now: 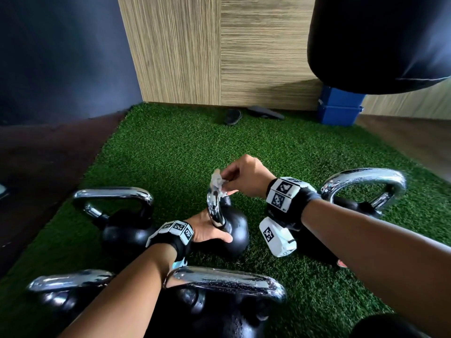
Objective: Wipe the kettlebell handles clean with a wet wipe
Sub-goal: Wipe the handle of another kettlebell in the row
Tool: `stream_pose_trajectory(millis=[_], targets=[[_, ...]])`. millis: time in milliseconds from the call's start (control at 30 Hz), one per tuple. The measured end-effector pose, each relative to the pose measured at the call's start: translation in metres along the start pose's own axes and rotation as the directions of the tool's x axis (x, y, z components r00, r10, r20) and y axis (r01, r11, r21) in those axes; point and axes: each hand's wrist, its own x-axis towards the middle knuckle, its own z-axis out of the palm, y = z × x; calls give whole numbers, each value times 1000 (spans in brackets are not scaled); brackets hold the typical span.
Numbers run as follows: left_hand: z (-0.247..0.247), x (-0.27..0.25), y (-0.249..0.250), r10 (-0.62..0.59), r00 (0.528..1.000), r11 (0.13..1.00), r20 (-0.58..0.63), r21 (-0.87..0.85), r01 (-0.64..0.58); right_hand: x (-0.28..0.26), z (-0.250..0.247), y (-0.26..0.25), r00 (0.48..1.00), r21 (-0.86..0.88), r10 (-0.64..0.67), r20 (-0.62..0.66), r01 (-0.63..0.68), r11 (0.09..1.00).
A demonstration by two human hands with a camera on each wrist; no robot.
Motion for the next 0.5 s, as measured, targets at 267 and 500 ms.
stream_pose_trajectory(millis=[267,500], targets=[[0,1,-7,165,984,986,-69,2,-165,-13,9,-10,975,137,-28,222,-3,991],[4,-1,-12,33,999,995,41,-97,-29,-18,24,4,951,18,57,304,-65,998]])
